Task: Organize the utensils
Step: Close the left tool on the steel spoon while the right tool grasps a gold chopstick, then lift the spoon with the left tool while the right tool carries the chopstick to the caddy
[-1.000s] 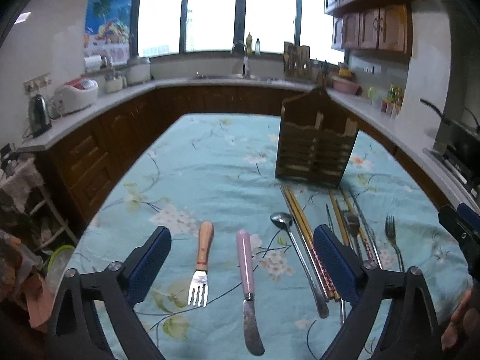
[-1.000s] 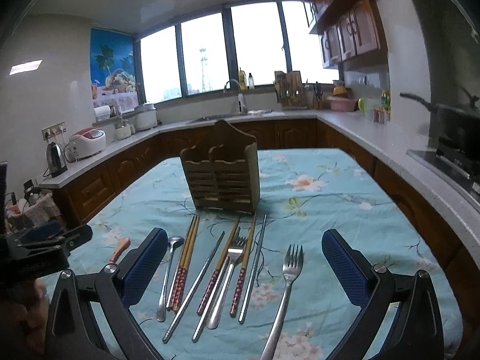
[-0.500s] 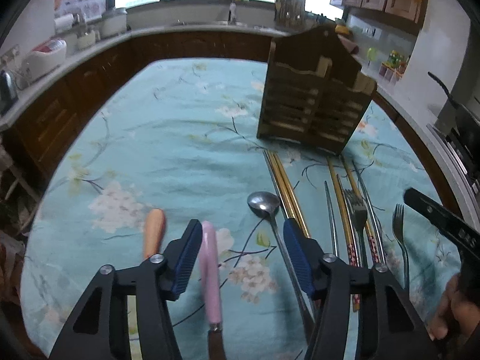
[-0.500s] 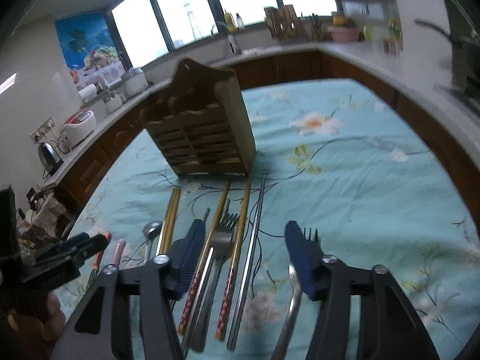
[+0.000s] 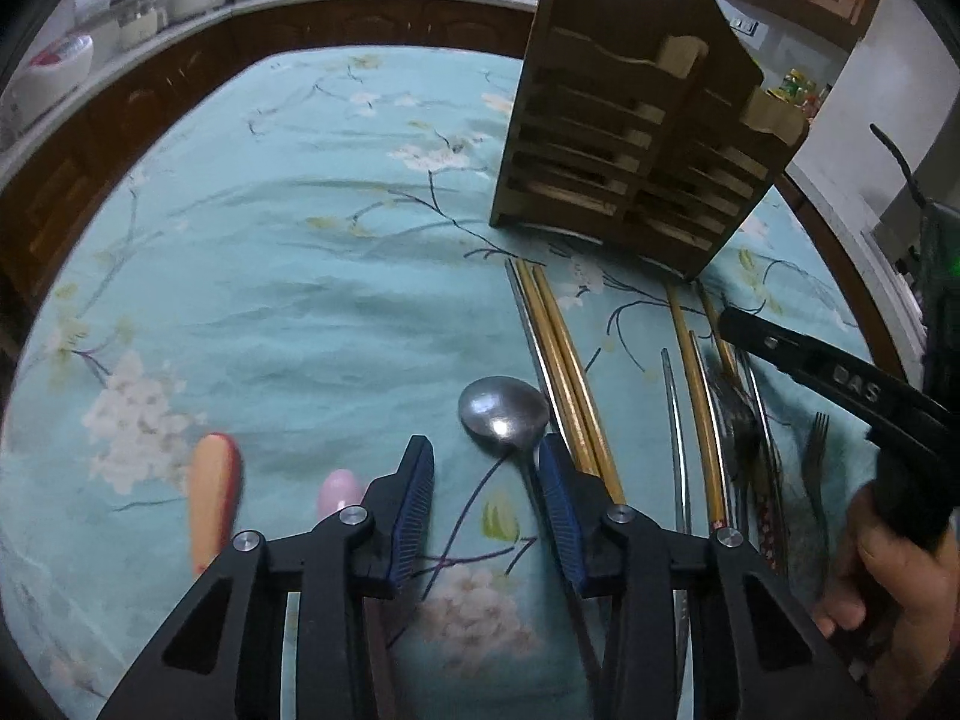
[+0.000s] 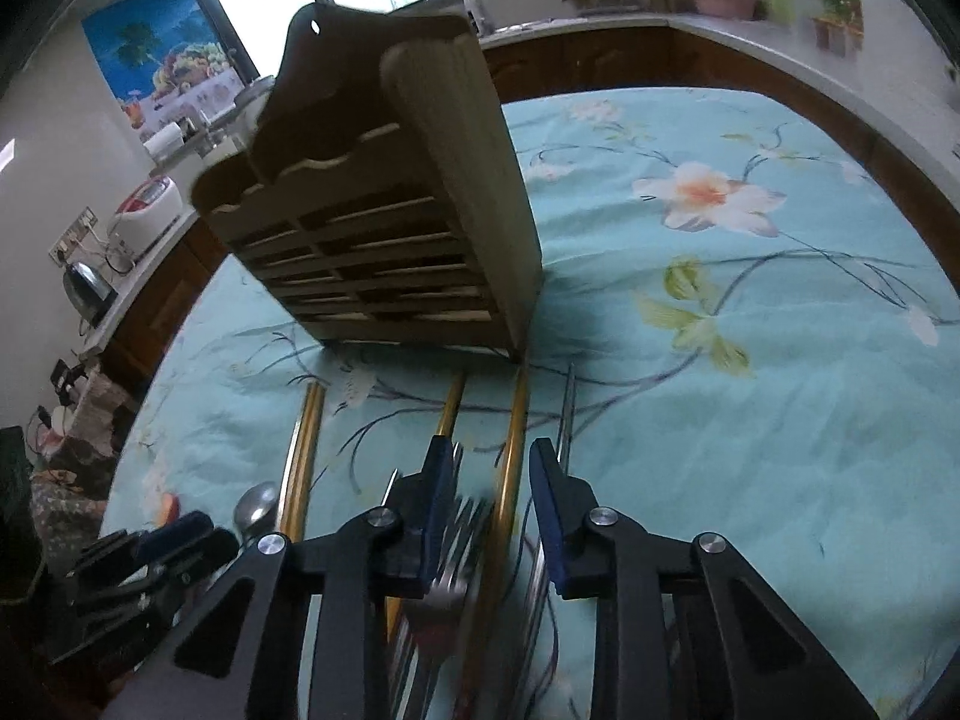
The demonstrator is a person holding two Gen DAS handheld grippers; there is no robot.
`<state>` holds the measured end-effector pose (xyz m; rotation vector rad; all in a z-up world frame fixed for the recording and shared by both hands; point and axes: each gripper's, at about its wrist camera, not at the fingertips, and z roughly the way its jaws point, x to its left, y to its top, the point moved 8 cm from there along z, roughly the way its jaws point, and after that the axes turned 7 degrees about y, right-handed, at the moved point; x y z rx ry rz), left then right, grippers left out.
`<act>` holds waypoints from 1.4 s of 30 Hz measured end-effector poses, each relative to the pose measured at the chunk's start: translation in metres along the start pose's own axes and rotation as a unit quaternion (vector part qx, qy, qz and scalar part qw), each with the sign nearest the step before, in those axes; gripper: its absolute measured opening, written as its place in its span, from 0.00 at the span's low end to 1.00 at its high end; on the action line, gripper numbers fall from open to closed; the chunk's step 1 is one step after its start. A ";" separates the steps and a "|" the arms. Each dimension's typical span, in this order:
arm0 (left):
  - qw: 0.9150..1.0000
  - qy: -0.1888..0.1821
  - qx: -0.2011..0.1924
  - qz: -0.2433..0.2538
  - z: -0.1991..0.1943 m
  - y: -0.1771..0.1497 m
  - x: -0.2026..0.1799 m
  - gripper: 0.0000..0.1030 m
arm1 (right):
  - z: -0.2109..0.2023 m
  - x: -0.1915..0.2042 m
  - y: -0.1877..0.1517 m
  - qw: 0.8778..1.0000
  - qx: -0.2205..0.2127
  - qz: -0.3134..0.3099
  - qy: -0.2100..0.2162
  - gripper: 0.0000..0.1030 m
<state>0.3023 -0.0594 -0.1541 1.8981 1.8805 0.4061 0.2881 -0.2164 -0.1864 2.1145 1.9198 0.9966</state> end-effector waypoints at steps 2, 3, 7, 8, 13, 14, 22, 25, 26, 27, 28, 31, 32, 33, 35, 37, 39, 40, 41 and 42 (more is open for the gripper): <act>1.000 -0.001 0.006 0.002 0.008 0.002 -0.001 0.35 | 0.008 -0.002 0.004 1.000 0.007 0.000 0.000 0.25; 1.000 -0.001 0.006 0.003 0.009 0.004 -0.001 0.35 | 0.012 -0.003 0.006 1.000 0.012 -0.001 -0.002 0.25; 1.000 -0.006 0.004 0.002 0.017 0.012 -0.004 0.32 | 0.022 -0.006 0.011 1.000 0.019 -0.005 -0.006 0.21; 1.000 -0.008 0.005 -0.001 0.018 0.012 -0.004 0.30 | 0.022 -0.006 0.012 1.000 0.019 -0.008 -0.008 0.21; 1.000 -0.003 -0.003 0.011 0.018 0.012 -0.012 0.29 | 0.026 -0.006 0.017 0.999 0.019 -0.026 -0.026 0.15; 1.000 -0.002 -0.006 0.015 0.020 0.012 -0.014 0.29 | 0.026 -0.006 0.018 0.999 0.020 -0.030 -0.029 0.14; 0.999 -0.032 -0.004 0.004 0.014 0.010 -0.010 0.02 | 0.020 -0.013 0.022 1.000 0.014 -0.009 -0.012 0.06; 1.000 -0.029 -0.006 0.002 0.011 0.010 -0.006 0.02 | 0.005 -0.013 0.024 1.000 -0.001 -0.002 -0.003 0.06; 1.000 -0.030 -0.008 0.001 0.010 0.009 -0.004 0.01 | 0.000 -0.011 0.025 1.000 -0.004 0.000 -0.001 0.06; 0.999 -0.032 -0.009 0.000 0.008 0.009 -0.003 0.01 | -0.005 -0.010 0.026 1.000 -0.008 0.001 0.001 0.06; 0.999 -0.034 -0.011 -0.002 0.005 0.008 -0.002 0.01 | -0.010 -0.008 0.027 1.000 -0.013 0.001 0.003 0.06; 0.999 -0.046 -0.024 -0.011 -0.008 0.007 0.004 0.01 | -0.024 -0.004 0.024 1.000 -0.022 0.003 0.012 0.06; 0.998 -0.049 -0.026 -0.013 -0.012 0.007 0.006 0.01 | -0.029 -0.002 0.024 0.999 -0.026 0.005 0.019 0.05; 0.998 -0.055 -0.029 -0.017 -0.018 0.006 0.009 0.01 | -0.032 0.001 0.021 0.999 -0.030 0.007 0.023 0.05; 0.997 -0.063 -0.037 -0.024 -0.030 0.006 0.015 0.01 | -0.041 0.005 0.022 0.999 -0.040 0.008 0.032 0.05; 0.996 -0.065 -0.048 -0.027 -0.042 0.006 0.020 0.01 | -0.051 0.012 0.019 0.998 -0.052 0.008 0.038 0.05; 0.995 -0.069 -0.066 -0.030 -0.058 0.009 0.026 0.01 | -0.062 0.021 0.022 0.997 -0.066 0.004 0.046 0.05; 0.994 -0.071 -0.072 -0.031 -0.063 0.010 0.028 0.01 | -0.066 0.027 0.025 0.996 -0.071 0.002 0.047 0.05; 0.994 -0.071 -0.080 -0.035 -0.070 0.011 0.030 0.01 | -0.070 0.029 0.027 0.996 -0.078 -0.001 0.049 0.05; 0.993 -0.074 -0.089 -0.037 -0.078 0.013 0.032 0.01 | -0.077 0.034 0.030 0.995 -0.087 -0.003 0.053 0.05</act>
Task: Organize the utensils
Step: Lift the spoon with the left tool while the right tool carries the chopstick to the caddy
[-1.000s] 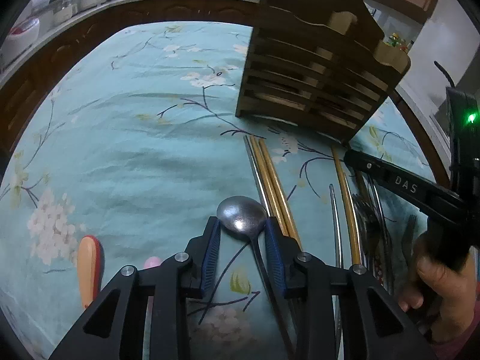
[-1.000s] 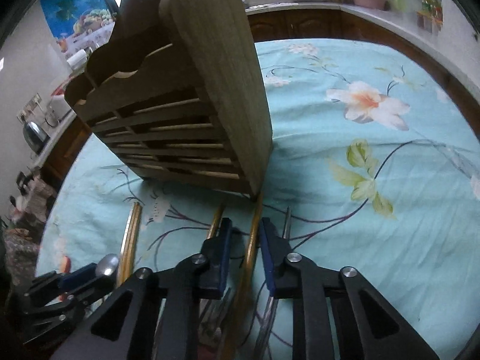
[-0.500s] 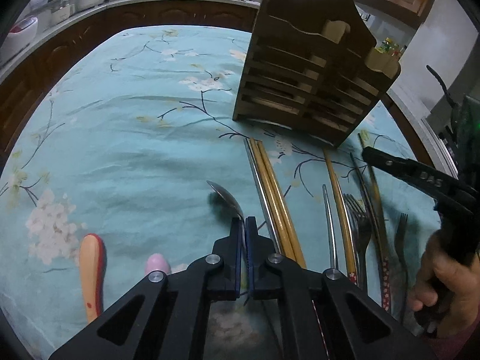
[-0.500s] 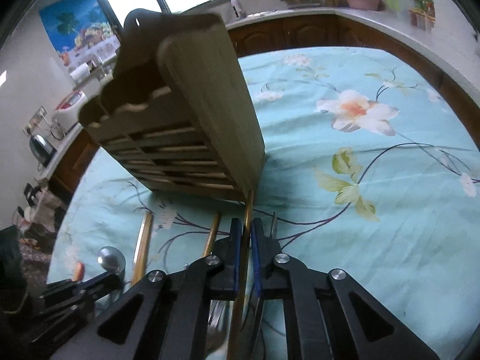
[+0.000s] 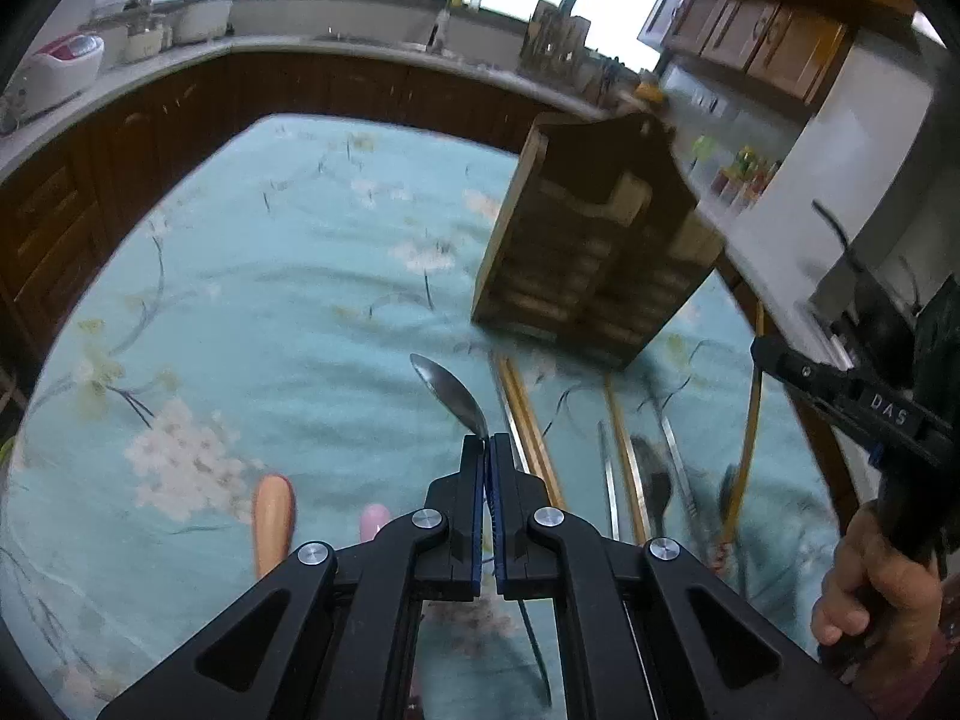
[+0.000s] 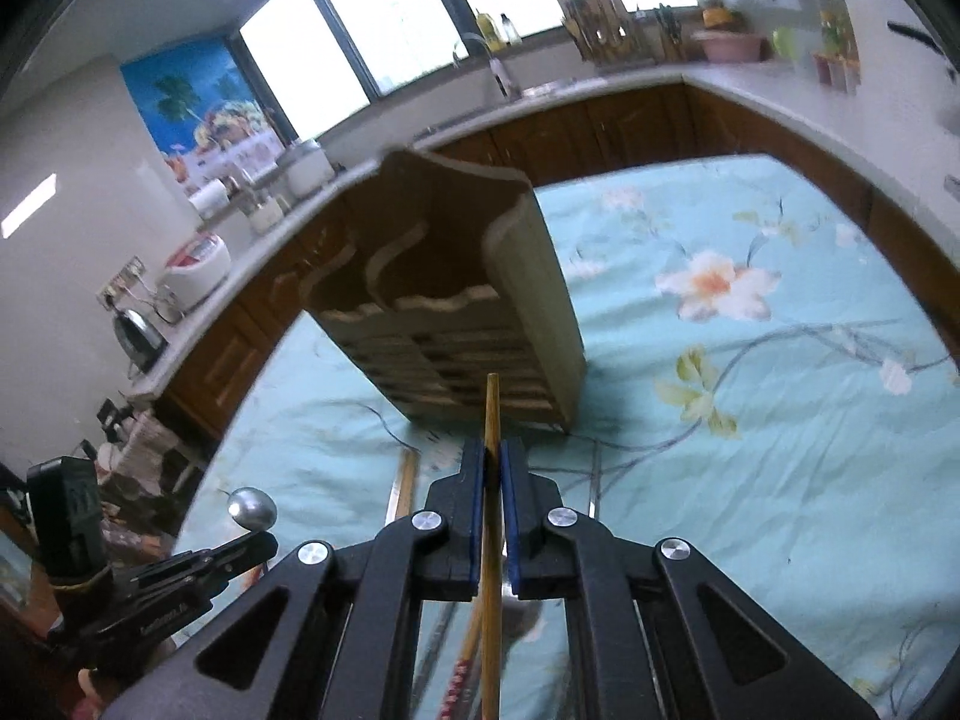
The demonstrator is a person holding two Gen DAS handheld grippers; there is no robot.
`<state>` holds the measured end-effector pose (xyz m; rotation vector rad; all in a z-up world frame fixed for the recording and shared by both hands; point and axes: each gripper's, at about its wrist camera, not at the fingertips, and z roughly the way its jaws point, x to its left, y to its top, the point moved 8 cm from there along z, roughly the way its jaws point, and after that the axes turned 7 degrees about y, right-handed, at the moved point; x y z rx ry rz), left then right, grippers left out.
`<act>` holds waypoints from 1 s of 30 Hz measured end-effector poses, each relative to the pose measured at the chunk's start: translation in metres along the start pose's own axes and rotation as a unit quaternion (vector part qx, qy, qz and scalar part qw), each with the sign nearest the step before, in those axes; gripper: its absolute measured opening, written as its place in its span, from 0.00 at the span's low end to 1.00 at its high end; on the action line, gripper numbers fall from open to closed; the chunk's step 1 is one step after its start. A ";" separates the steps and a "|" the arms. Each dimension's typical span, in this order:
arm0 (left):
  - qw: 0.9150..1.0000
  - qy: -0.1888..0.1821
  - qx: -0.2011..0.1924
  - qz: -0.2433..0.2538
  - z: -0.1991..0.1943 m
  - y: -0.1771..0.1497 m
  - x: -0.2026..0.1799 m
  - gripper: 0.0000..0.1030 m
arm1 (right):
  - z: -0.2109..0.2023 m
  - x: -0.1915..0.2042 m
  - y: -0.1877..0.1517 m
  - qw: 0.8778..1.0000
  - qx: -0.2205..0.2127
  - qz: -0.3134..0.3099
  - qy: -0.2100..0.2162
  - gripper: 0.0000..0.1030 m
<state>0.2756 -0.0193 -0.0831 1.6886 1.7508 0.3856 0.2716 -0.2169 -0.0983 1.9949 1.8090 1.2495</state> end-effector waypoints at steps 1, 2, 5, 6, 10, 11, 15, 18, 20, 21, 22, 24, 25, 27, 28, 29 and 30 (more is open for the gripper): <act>1.000 -0.001 -0.009 -0.001 -0.008 0.003 0.001 0.01 | -0.003 0.003 0.002 1.000 -0.005 -0.001 0.001 0.05; 1.000 -0.002 -0.016 -0.002 -0.014 0.005 0.001 0.01 | -0.007 0.006 0.005 1.000 -0.011 -0.003 0.002 0.05; 0.999 -0.003 -0.037 0.000 -0.032 0.009 0.002 0.00 | -0.019 0.014 0.012 0.999 -0.032 -0.011 0.002 0.05; 0.999 -0.002 -0.045 0.001 -0.039 0.011 0.002 0.00 | -0.022 0.017 0.015 0.999 -0.038 -0.013 0.003 0.05; 0.997 -0.009 -0.071 0.002 -0.063 0.015 0.000 0.00 | -0.036 0.026 0.022 0.998 -0.057 -0.024 0.003 0.05; 0.997 -0.010 -0.077 0.003 -0.068 0.016 -0.001 0.00 | -0.039 0.028 0.024 0.998 -0.062 -0.026 0.004 0.05; 0.995 -0.012 -0.095 0.006 -0.082 0.020 -0.004 0.00 | -0.051 0.033 0.032 0.996 -0.083 -0.030 0.006 0.05; 0.994 -0.014 -0.108 0.006 -0.091 0.025 -0.006 0.00 | -0.061 0.036 0.040 0.994 -0.102 -0.029 0.007 0.05; 0.993 -0.015 -0.116 0.007 -0.095 0.031 -0.007 0.00 | -0.066 0.037 0.044 0.993 -0.114 -0.029 0.008 0.05; 0.993 -0.014 -0.120 0.008 -0.096 0.034 -0.008 0.00 | -0.069 0.037 0.048 0.992 -0.122 -0.030 0.008 0.05; 0.992 -0.014 -0.125 0.008 -0.097 0.038 -0.009 0.00 | -0.070 0.038 0.051 0.992 -0.126 -0.031 0.008 0.05; 0.991 -0.013 -0.136 0.009 -0.099 0.046 -0.010 0.00 | -0.073 0.037 0.058 0.990 -0.137 -0.029 0.009 0.05; 0.990 -0.013 -0.141 0.010 -0.099 0.049 -0.010 0.00 | -0.074 0.037 0.062 0.989 -0.142 -0.028 0.010 0.05; 0.988 -0.009 -0.155 0.013 -0.100 0.061 -0.012 0.00 | -0.075 0.037 0.071 0.988 -0.155 -0.026 0.011 0.05; 0.987 -0.008 -0.158 0.015 -0.098 0.064 -0.013 0.00 | -0.076 0.036 0.075 0.986 -0.162 -0.027 0.010 0.05; 0.986 -0.008 -0.166 0.016 -0.097 0.071 -0.014 0.00 | -0.076 0.036 0.081 0.985 -0.169 -0.026 0.011 0.05; 0.985 -0.006 -0.171 0.018 -0.095 0.076 -0.016 0.01 | -0.077 0.035 0.086 0.984 -0.175 -0.025 0.012 0.05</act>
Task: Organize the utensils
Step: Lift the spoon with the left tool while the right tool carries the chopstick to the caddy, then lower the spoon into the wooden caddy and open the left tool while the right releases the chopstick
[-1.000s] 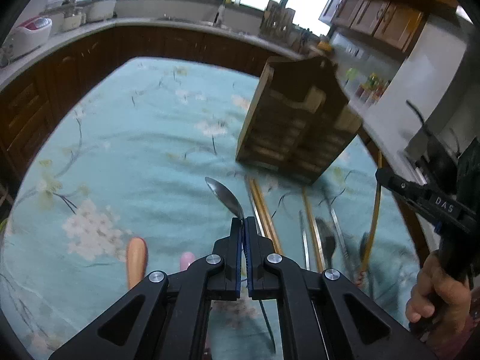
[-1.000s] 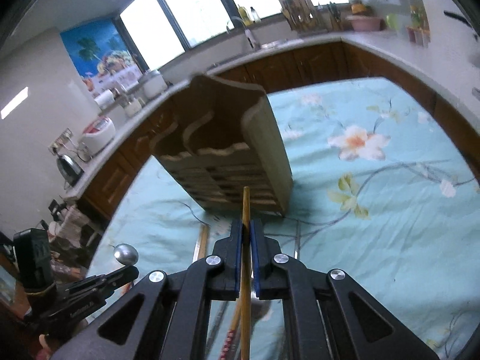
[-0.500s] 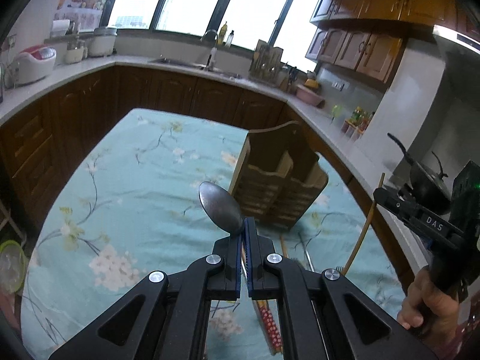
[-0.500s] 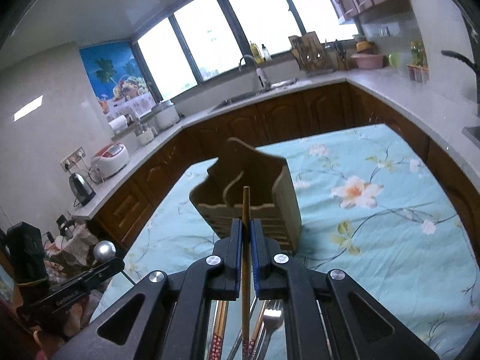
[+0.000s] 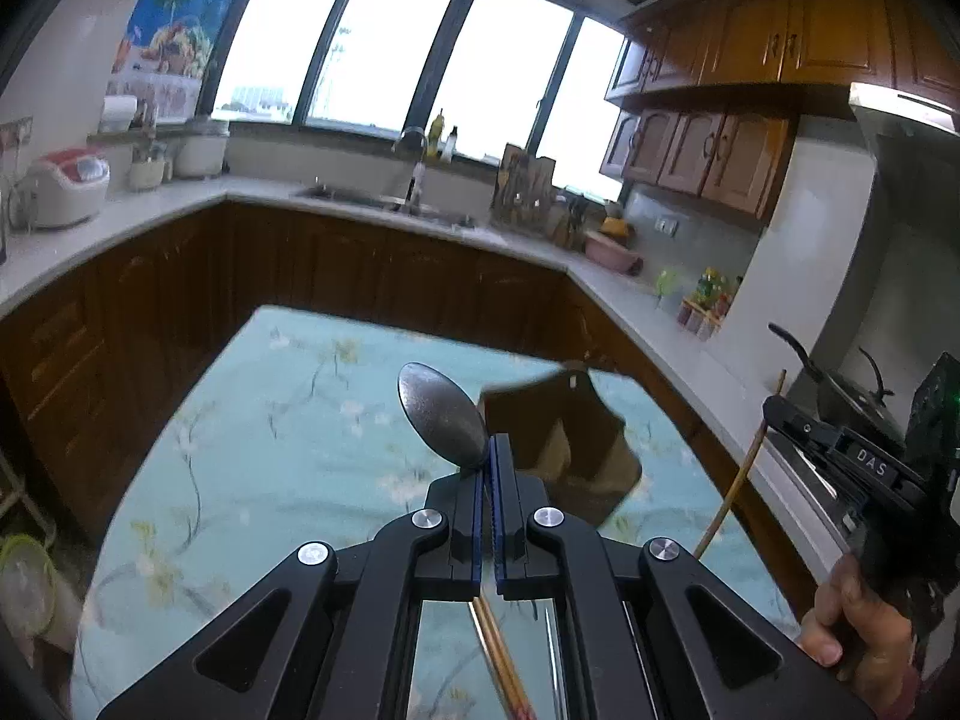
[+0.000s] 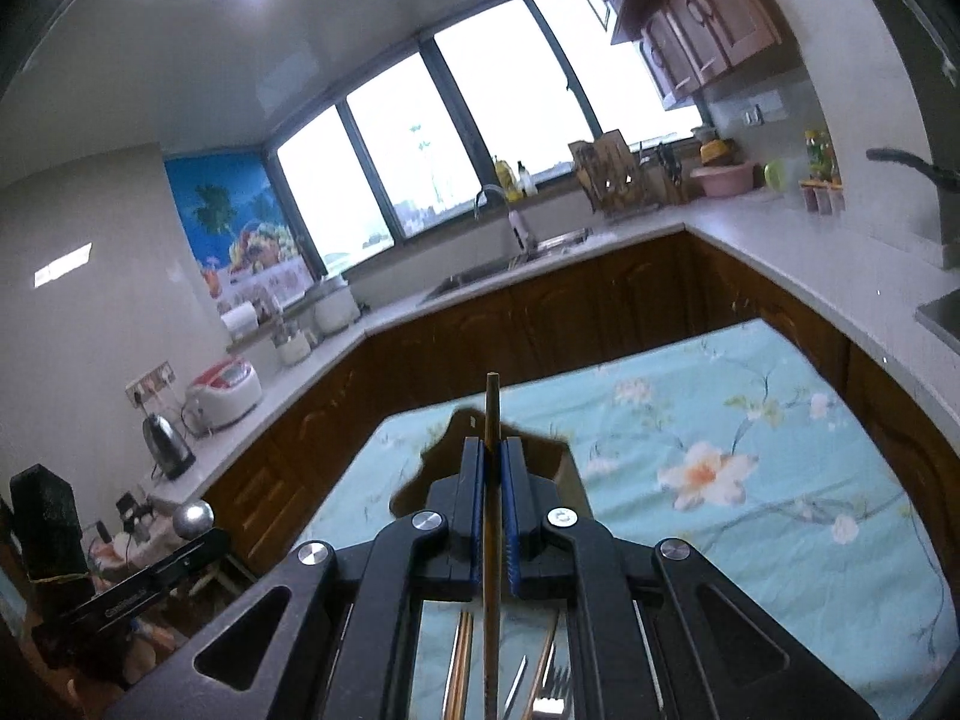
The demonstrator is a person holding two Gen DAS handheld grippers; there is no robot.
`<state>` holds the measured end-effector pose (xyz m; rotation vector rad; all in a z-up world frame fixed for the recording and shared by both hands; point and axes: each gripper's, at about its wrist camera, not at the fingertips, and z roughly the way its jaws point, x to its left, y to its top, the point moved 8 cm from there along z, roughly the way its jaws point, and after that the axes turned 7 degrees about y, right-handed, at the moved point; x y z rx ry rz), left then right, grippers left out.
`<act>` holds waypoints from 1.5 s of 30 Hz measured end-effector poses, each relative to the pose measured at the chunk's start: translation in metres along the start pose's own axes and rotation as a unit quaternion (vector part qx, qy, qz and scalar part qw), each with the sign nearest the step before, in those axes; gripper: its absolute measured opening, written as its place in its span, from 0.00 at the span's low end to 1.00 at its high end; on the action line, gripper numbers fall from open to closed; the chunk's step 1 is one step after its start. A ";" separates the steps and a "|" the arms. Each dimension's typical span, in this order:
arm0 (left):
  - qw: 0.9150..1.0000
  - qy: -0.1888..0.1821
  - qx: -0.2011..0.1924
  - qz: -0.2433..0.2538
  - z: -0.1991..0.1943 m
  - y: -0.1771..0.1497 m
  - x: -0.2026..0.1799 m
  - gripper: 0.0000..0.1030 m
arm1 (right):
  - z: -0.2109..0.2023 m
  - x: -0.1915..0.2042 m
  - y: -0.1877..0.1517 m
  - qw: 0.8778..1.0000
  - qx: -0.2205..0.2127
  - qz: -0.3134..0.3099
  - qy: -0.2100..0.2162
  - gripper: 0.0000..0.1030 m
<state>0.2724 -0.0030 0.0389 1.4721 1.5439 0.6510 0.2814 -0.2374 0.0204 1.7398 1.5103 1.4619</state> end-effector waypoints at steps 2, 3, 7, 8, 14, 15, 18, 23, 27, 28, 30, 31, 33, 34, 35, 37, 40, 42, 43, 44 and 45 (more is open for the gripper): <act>1.000 0.002 -0.014 0.004 0.006 0.011 -0.003 0.00 | 0.003 -0.001 0.011 1.000 -0.013 0.000 0.000 0.05; 1.000 0.003 -0.019 0.006 0.010 0.014 -0.004 0.00 | 0.005 -0.002 0.018 1.000 -0.021 -0.001 -0.002 0.05; 0.999 0.008 -0.047 0.014 0.027 0.035 -0.009 0.00 | 0.014 -0.004 0.047 0.998 -0.055 -0.004 -0.005 0.05; 0.998 0.009 -0.052 0.016 0.031 0.035 -0.010 0.00 | 0.016 -0.004 0.054 0.998 -0.065 -0.006 -0.006 0.05; 0.996 0.023 -0.073 0.033 0.075 0.040 -0.023 0.01 | 0.031 -0.009 0.084 0.994 -0.105 -0.001 -0.012 0.05; 0.996 0.026 -0.076 0.035 0.084 0.038 -0.025 0.01 | 0.035 -0.011 0.087 0.993 -0.114 -0.001 -0.014 0.05; 0.996 0.032 -0.071 0.045 0.112 0.026 -0.034 0.01 | 0.045 -0.015 0.089 0.991 -0.135 -0.007 -0.006 0.05; 0.997 0.040 -0.047 0.053 0.158 0.008 -0.046 0.01 | 0.071 -0.028 0.072 0.992 -0.124 -0.014 -0.020 0.05; 0.997 0.046 -0.022 0.053 0.196 -0.013 -0.052 0.01 | 0.085 -0.042 0.053 0.993 -0.115 -0.006 -0.028 0.05; 0.997 0.047 -0.016 0.052 0.203 -0.016 -0.053 0.01 | 0.088 -0.046 0.049 0.993 -0.112 -0.004 -0.030 0.05; 0.998 0.047 -0.005 0.052 0.217 -0.019 -0.056 0.01 | 0.094 -0.051 0.040 0.994 -0.108 -0.004 -0.037 0.05; 0.998 0.046 -0.003 0.052 0.218 -0.015 -0.056 0.01 | 0.095 -0.052 0.036 0.994 -0.105 -0.004 -0.039 0.05; 0.997 0.048 0.005 0.058 0.230 -0.019 -0.062 0.01 | 0.100 -0.054 0.028 0.994 -0.097 -0.003 -0.040 0.05; 0.997 0.048 0.007 0.059 0.230 -0.016 -0.062 0.01 | 0.101 -0.054 0.025 0.995 -0.094 -0.004 -0.041 0.05; 0.997 0.050 0.010 0.063 0.236 -0.018 -0.066 0.01 | 0.103 -0.054 0.021 0.995 -0.089 -0.006 -0.041 0.05; 0.996 0.051 0.017 0.067 0.241 -0.015 -0.070 0.01 | 0.106 -0.054 0.015 0.996 -0.079 -0.005 -0.041 0.06; 0.996 0.052 0.032 0.070 0.243 -0.007 -0.068 0.01 | 0.110 -0.055 0.008 0.997 -0.065 -0.005 -0.039 0.06; 0.995 0.054 0.040 0.073 0.244 -0.004 -0.065 0.01 | 0.111 -0.055 0.005 0.998 -0.056 -0.005 -0.037 0.06; 0.995 0.054 0.042 0.074 0.243 -0.001 -0.065 0.01 | 0.110 -0.055 0.005 0.998 -0.055 -0.006 -0.037 0.06; 0.995 0.054 0.045 0.076 0.242 -0.001 -0.065 0.01 | 0.110 -0.056 0.004 0.998 -0.051 -0.006 -0.038 0.06; 0.995 0.056 0.044 0.076 0.240 0.003 -0.063 0.01 | 0.109 -0.057 0.005 0.998 -0.049 -0.006 -0.038 0.06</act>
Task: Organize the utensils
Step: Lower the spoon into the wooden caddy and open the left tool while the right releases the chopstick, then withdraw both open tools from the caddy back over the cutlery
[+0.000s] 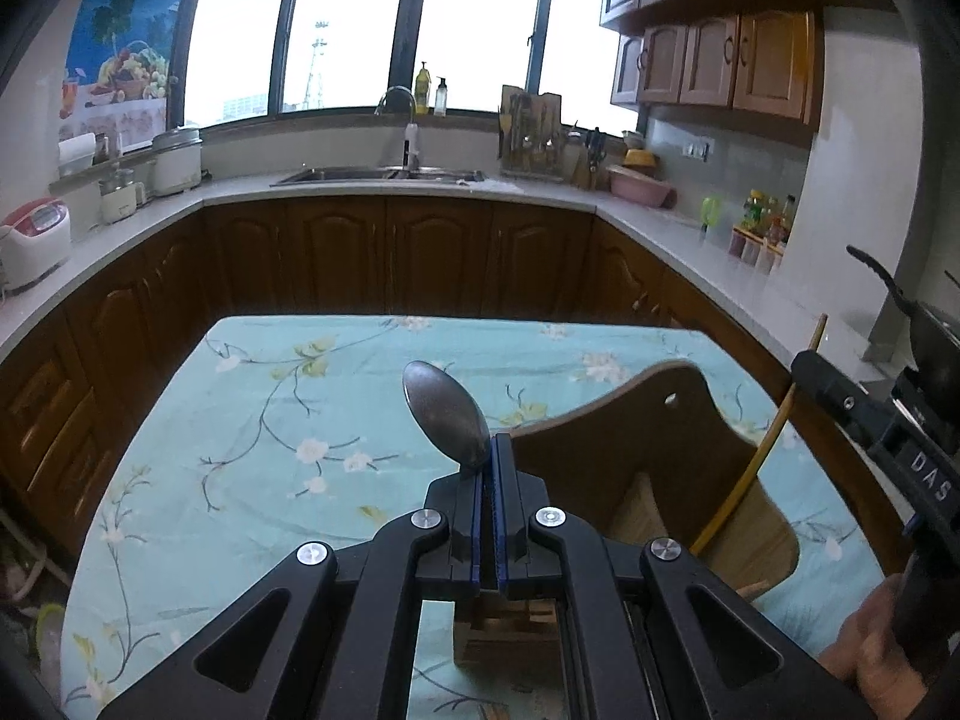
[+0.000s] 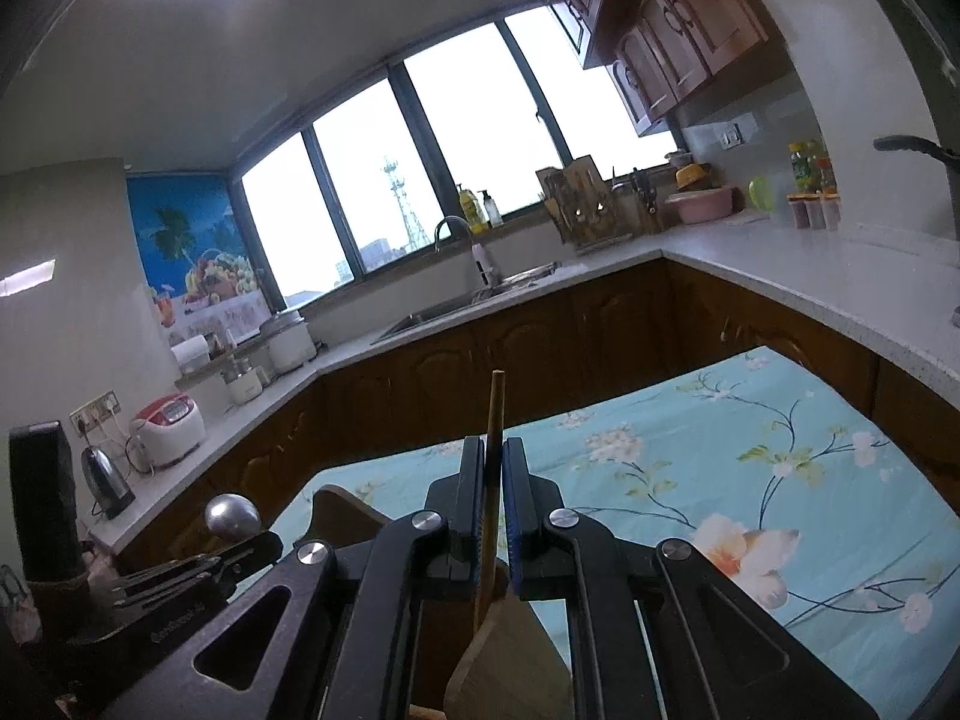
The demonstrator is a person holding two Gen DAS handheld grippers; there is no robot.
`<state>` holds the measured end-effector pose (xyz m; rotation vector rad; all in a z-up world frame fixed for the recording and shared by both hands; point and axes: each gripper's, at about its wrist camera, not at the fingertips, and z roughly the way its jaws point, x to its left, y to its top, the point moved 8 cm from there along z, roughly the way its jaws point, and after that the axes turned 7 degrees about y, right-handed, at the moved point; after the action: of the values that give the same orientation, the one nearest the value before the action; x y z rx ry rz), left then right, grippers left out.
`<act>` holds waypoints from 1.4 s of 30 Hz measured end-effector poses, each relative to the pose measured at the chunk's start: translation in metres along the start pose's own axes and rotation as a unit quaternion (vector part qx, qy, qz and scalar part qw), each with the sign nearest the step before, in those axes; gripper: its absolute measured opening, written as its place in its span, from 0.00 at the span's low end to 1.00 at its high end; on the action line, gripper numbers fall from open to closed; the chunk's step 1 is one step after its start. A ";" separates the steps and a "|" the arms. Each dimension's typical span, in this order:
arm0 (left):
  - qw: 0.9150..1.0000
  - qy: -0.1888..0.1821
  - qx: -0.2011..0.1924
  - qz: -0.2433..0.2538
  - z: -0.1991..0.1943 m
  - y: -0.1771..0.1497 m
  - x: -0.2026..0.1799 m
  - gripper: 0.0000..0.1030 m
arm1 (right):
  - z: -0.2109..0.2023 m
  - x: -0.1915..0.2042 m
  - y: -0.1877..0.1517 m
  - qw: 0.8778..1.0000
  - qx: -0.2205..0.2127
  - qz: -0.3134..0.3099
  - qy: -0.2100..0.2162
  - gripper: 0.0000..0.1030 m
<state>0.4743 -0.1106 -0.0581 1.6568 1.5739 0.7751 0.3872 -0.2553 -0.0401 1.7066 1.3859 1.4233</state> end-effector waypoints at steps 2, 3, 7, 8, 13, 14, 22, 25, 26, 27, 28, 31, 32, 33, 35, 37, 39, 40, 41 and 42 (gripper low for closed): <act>1.000 -0.001 -0.001 0.002 -0.008 0.004 0.006 0.01 | 0.001 -0.002 -0.001 1.000 0.008 0.003 0.001 0.07; 1.000 -0.003 -0.002 0.003 -0.008 0.007 0.004 0.01 | 0.001 -0.003 0.000 1.000 0.009 0.004 0.002 0.07; 1.000 -0.001 -0.004 0.009 -0.008 0.007 0.005 0.01 | 0.003 -0.004 -0.002 1.000 0.021 0.006 -0.002 0.10; 1.000 -0.002 -0.004 0.007 -0.008 0.007 0.005 0.02 | 0.003 -0.005 -0.002 1.000 0.021 0.008 0.000 0.10; 1.000 -0.005 -0.006 -0.001 -0.009 -0.003 0.009 0.06 | 0.002 -0.004 -0.004 1.000 0.024 0.009 -0.002 0.11; 1.000 -0.006 -0.005 -0.002 -0.009 -0.003 0.010 0.10 | 0.002 -0.005 -0.004 1.000 0.025 0.012 -0.002 0.13; 1.000 -0.007 -0.016 -0.010 -0.026 -0.017 0.013 0.33 | -0.006 -0.008 -0.004 0.999 0.027 0.028 -0.003 0.43; 1.000 -0.009 -0.017 -0.016 -0.035 -0.021 0.017 0.42 | -0.010 -0.007 -0.005 0.999 0.031 0.032 -0.001 0.43; 1.000 -0.009 -0.019 -0.018 -0.038 -0.022 0.019 0.44 | -0.012 -0.007 -0.005 0.999 0.032 0.033 0.000 0.45; 1.000 -0.007 -0.019 -0.019 -0.042 -0.025 0.020 0.45 | -0.016 -0.007 -0.005 0.999 0.032 0.034 0.001 0.47; 1.000 -0.007 -0.020 -0.020 -0.044 -0.027 0.021 0.47 | -0.019 -0.006 -0.006 0.999 0.031 0.034 0.002 0.50; 0.999 -0.007 -0.016 -0.028 -0.053 -0.035 0.026 0.49 | -0.029 -0.003 -0.008 0.999 0.032 0.033 0.004 0.58; 0.999 -0.006 -0.013 -0.030 -0.056 -0.036 0.029 0.51 | -0.032 -0.002 -0.010 0.999 0.035 0.034 0.004 0.59; 0.999 -0.006 -0.011 -0.035 -0.059 -0.041 0.032 0.52 | -0.034 -0.002 -0.011 0.999 0.038 0.035 0.006 0.61; 0.999 -0.005 -0.009 -0.040 -0.067 -0.046 0.036 0.55 | -0.041 -0.001 -0.014 0.998 0.042 0.043 0.012 0.69; 0.999 -0.002 -0.008 -0.044 -0.076 -0.049 0.040 0.57 | -0.049 0.000 -0.017 0.998 0.042 0.046 0.014 0.70; 0.999 -0.001 -0.004 -0.052 -0.083 -0.058 0.047 0.58 | -0.059 0.001 -0.020 0.998 0.042 0.048 0.015 0.71; 0.998 -0.002 -0.001 -0.055 -0.087 -0.061 0.048 0.59 | -0.063 0.002 -0.022 0.998 0.043 0.049 0.015 0.72; 0.998 -0.001 0.001 -0.058 -0.092 -0.066 0.049 0.59 | -0.068 0.002 -0.024 0.998 0.044 0.051 0.015 0.72; 0.998 0.001 0.005 -0.062 -0.096 -0.072 0.051 0.59 | -0.073 0.003 -0.026 0.998 0.045 0.052 0.015 0.73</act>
<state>0.3586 -0.0505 -0.0657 1.5496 1.6675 0.7049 0.3100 -0.2590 -0.0388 1.8458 1.4146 1.4691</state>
